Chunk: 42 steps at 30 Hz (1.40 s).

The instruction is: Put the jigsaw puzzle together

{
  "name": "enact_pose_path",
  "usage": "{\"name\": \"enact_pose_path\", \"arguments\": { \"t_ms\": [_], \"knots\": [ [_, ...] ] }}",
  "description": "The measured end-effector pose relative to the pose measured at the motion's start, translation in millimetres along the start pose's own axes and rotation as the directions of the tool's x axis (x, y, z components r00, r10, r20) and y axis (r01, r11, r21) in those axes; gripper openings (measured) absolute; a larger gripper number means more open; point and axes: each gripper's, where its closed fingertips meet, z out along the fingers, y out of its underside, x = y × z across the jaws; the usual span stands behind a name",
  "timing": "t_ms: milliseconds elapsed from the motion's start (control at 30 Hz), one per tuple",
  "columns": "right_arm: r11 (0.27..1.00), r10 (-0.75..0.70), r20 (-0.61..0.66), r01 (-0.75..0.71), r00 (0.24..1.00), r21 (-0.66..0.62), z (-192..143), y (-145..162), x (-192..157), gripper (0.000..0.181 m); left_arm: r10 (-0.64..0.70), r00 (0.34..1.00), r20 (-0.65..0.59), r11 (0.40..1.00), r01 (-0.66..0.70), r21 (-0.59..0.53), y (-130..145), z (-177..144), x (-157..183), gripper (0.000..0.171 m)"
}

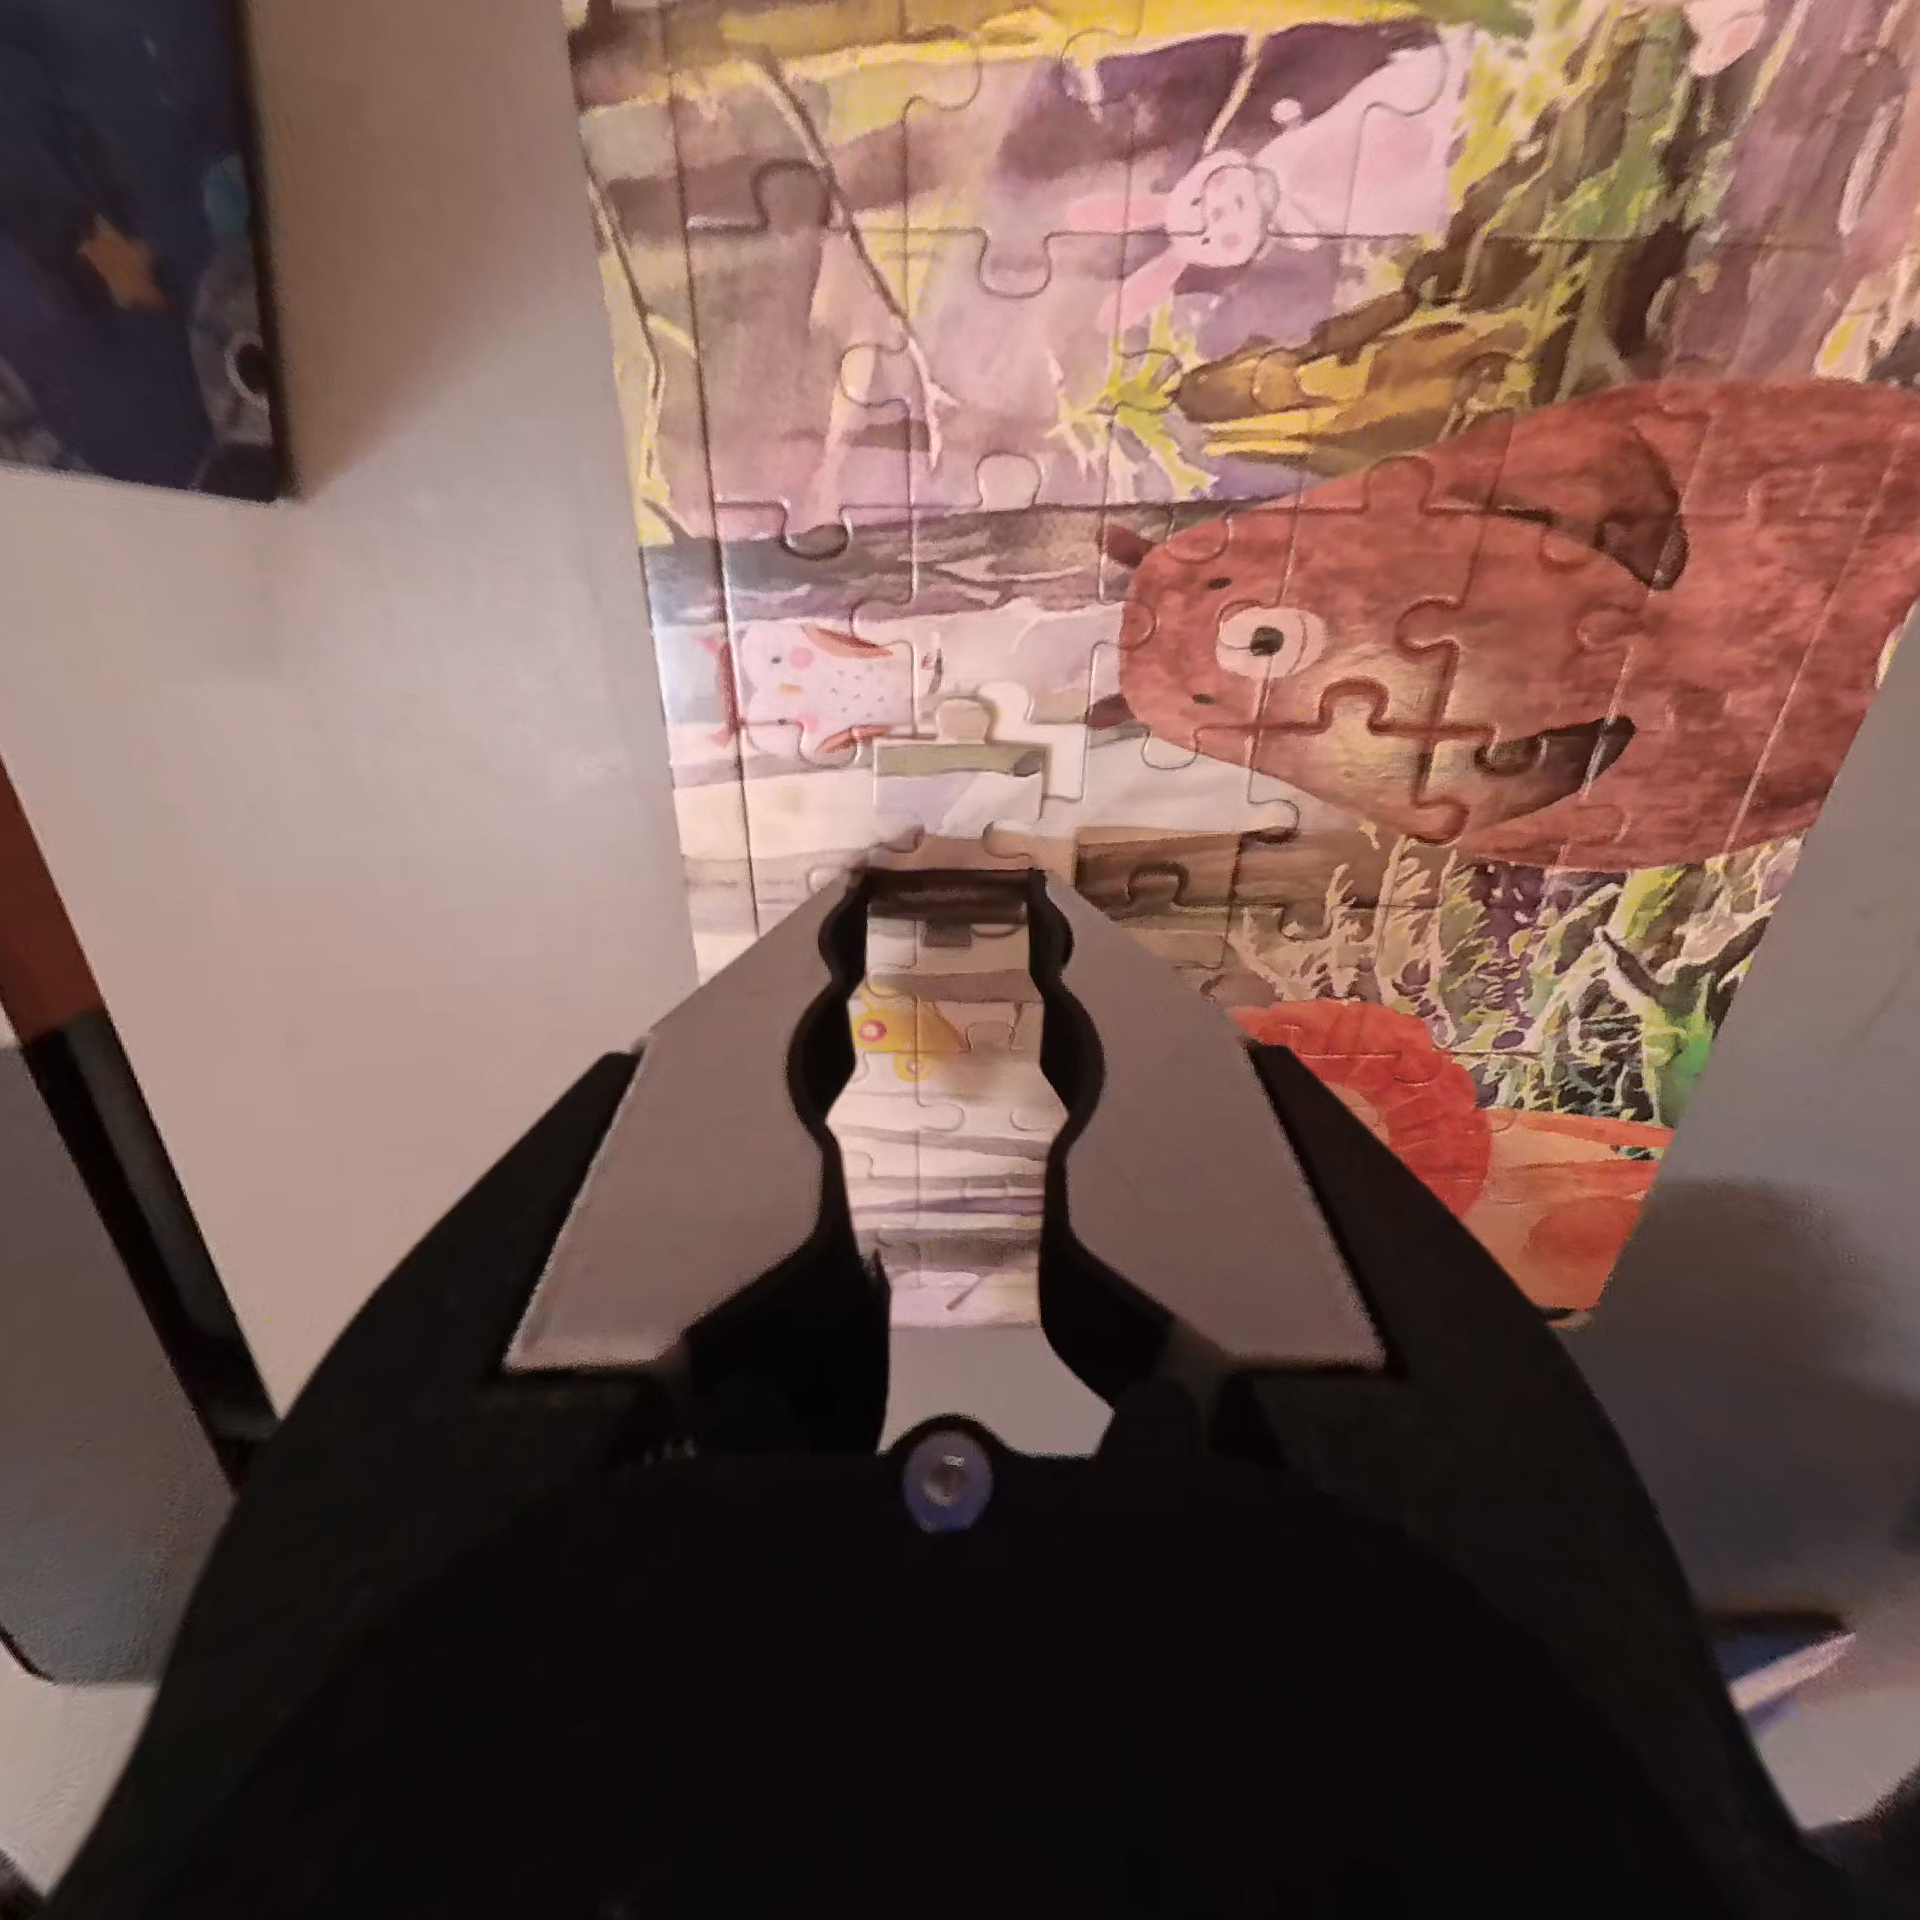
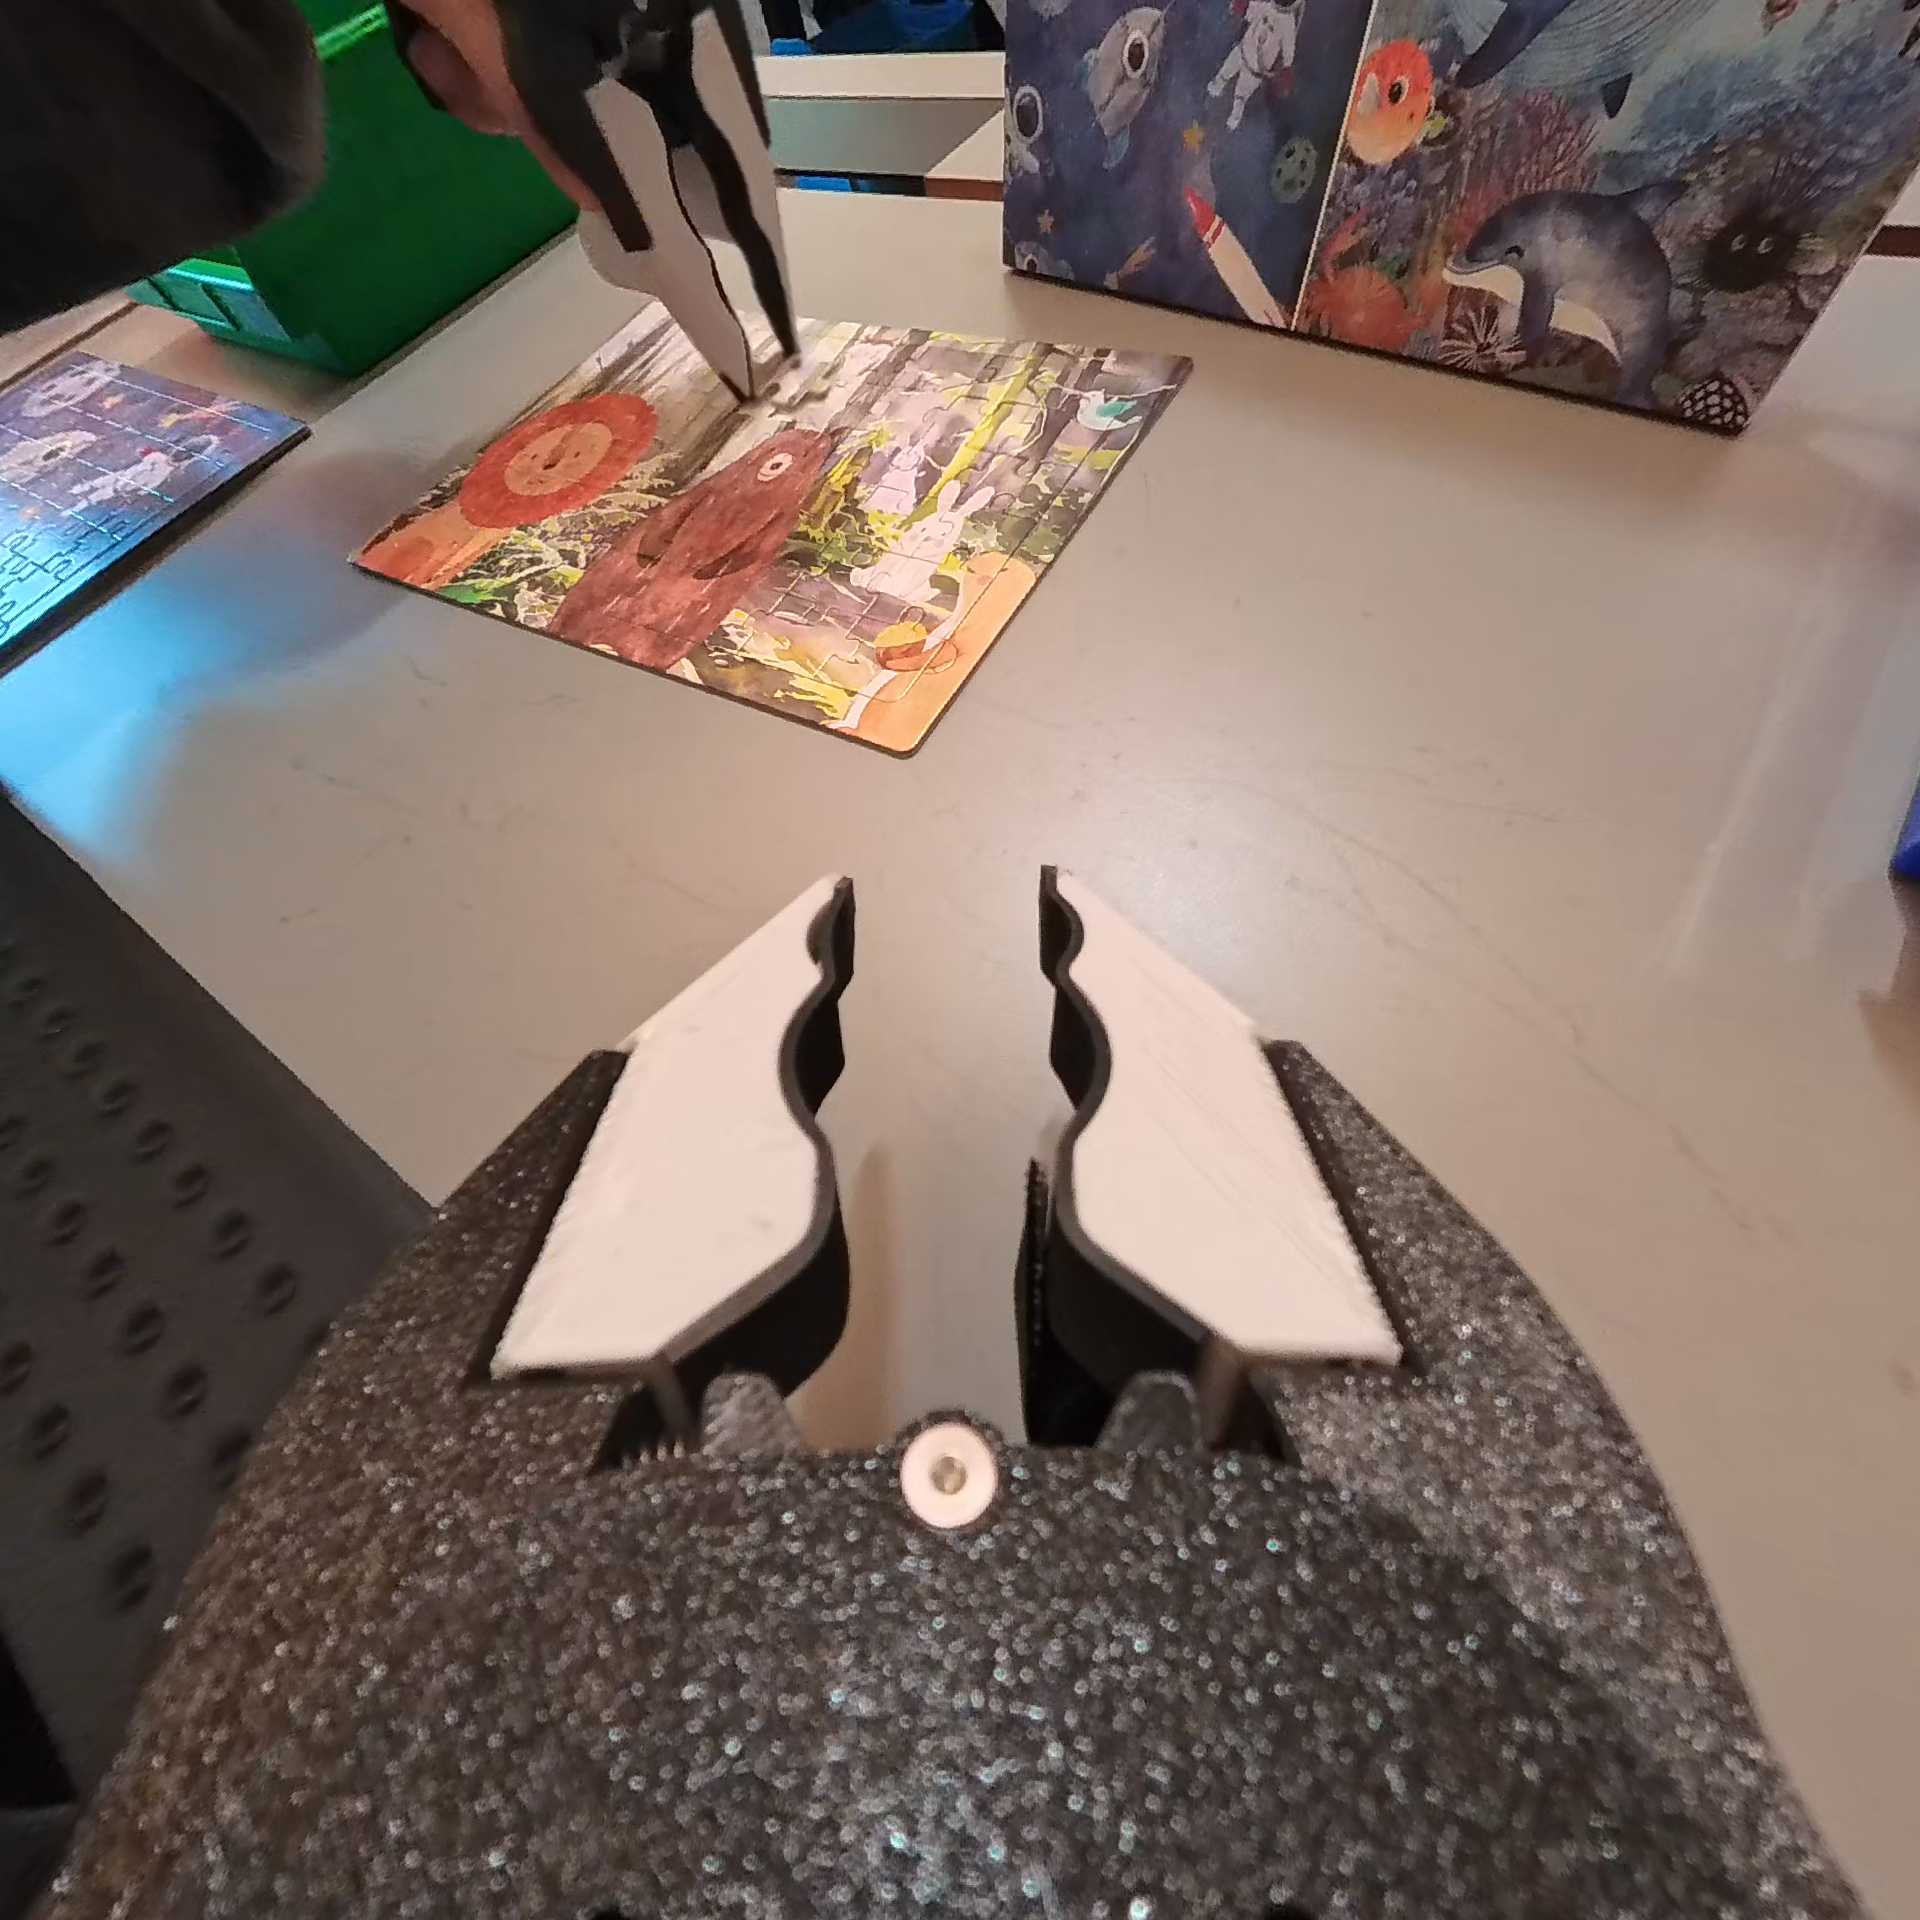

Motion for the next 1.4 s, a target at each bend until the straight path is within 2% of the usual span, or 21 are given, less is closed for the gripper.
{"name": "enact_pose_path", "arguments": {
  "t_ms": [167, 400, 433, 500, 567, 667, 733, 1000, 1233, 1333, 1400],
  "knots": [
    [1.0, -0.005, 0.001, 0.005, 1.0, 0.0, 0.0, 0.0, -0.6, 0.035, -0.133, 0.991, -0.013, 0.991, 0.133, 0.001, -2.3, 0.0, 5.5, 0.031],
    [1.0, -0.007, 0.001, 0.007, 1.0, 0.002, -0.4, -0.3, -0.9, 0.035, -0.1, 0.995, 0.015, 0.995, 0.1, -0.007, -3.1, -3.0, 4.9, 0.038],
    [1.0, -0.007, 0.001, 0.007, 1.0, 0.002, -0.3, -0.2, -0.9, 0.035, -0.091, 0.996, 0.015, 0.996, 0.091, 0.009, -5.5, -6.2, 4.4, 0.036],
    [1.0, -0.008, 0.0, 0.008, 1.0, 0.001, -0.2, -0.2, -0.9, 0.035, -0.092, 0.996, 0.02, 0.994, 0.091, 0.065, -13.9, -13.0, 1.0, 0.016],
    [1.0, -0.008, 0.001, 0.008, 1.0, -0.002, 0.2, 0.3, -0.8, 0.035, -0.098, 0.995, 0.009, 0.989, 0.097, 0.109, -22.5, -13.2, 1.1, 0.01],
    [1.0, -0.008, 0.001, 0.008, 1.0, -0.006, 0.6, 0.8, -0.9, 0.035, -0.065, 0.997, 0.035, 0.995, 0.063, 0.072, -21.0, 0.9, 3.5, 0.005],
    [1.0, -0.008, 0.001, 0.008, 1.0, -0.002, 0.3, 0.4, -0.8, 0.035, -0.047, 0.998, 0.047, 0.995, 0.042, 0.092, -26.5, 2.3, 5.6, 0.0],
    [1.0, -0.007, 0.001, 0.007, 1.0, -0.005, 0.6, 0.8, -0.7, 0.035, -0.065, 0.997, 0.033, 0.996, 0.063, 0.063, -18.7, 2.3, 9.5, 0.0],
    [1.0, -0.009, 0.001, 0.009, 1.0, -0.005, 0.5, 0.8, -0.8, 0.035, -0.219, 0.976, 0.014, 0.975, 0.218, 0.051, -17.4, 2.0, 9.8, 0.0],
    [1.0, -0.009, 0.002, 0.009, 1.0, -0.005, 0.5, 0.8, -0.9, 0.035, -0.153, 0.986, 0.059, 0.988, 0.151, 0.045, -17.2, 2.3, 10.0, 0.0],
    [1.0, -0.011, 0.001, 0.011, 1.0, -0.004, 0.4, 0.6, -0.9, 0.035, -0.16, 0.986, 0.056, 0.987, 0.157, 0.043, -18.7, 3.2, 11.2, 0.0]
  ]
}}
